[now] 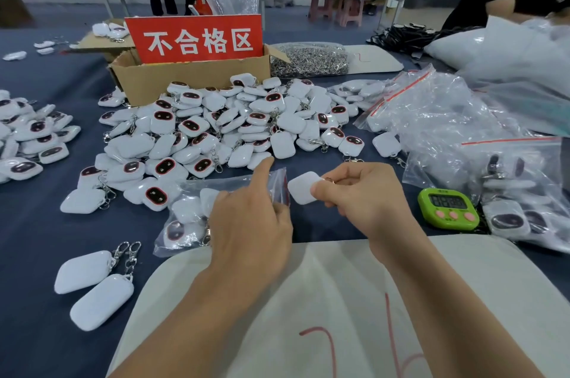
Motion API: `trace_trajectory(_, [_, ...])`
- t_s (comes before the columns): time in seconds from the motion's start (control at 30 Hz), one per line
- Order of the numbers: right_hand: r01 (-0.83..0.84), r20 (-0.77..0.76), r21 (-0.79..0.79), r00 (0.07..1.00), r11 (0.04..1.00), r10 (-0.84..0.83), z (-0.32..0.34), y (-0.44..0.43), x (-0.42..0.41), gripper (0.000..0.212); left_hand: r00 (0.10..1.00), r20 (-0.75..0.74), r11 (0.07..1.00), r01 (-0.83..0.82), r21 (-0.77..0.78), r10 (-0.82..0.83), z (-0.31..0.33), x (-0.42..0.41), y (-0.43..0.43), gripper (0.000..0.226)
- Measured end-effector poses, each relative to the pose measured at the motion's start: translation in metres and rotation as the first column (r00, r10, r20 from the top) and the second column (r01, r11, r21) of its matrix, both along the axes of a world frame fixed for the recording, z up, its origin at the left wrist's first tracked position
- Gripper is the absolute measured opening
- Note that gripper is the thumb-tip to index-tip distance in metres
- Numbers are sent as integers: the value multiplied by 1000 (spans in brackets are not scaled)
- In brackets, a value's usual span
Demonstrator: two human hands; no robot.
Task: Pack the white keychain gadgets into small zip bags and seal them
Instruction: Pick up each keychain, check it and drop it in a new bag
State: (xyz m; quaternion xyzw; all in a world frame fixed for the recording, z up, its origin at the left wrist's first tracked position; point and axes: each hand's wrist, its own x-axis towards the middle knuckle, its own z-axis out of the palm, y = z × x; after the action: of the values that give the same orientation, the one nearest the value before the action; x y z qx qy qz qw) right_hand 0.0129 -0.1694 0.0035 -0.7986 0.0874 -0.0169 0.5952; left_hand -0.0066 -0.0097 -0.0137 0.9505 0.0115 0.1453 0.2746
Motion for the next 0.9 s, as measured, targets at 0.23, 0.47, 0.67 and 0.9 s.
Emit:
trace_trajectory(0.23, [-121, -12, 132, 992, 984, 123, -8, 21, -4, 10, 975, 208, 991, 100, -89, -80, 3, -6, -1, 65])
trace_trajectory(0.47, [-167, 33, 195, 986, 966, 164, -8, 25, -5, 14, 947, 299, 976, 165, -140, -117, 3, -7, -1, 65])
trace_trajectory(0.67, [-368, -45, 242, 920, 898, 389, -6, 35, -6, 30, 939, 325, 961, 186, -205, -112, 8, -10, -1, 63])
trace_trajectory(0.9, [137, 148, 196, 975, 971, -167, -21, 10, 14, 27, 925, 379, 958, 115, -261, -8, 7, -9, 0, 56])
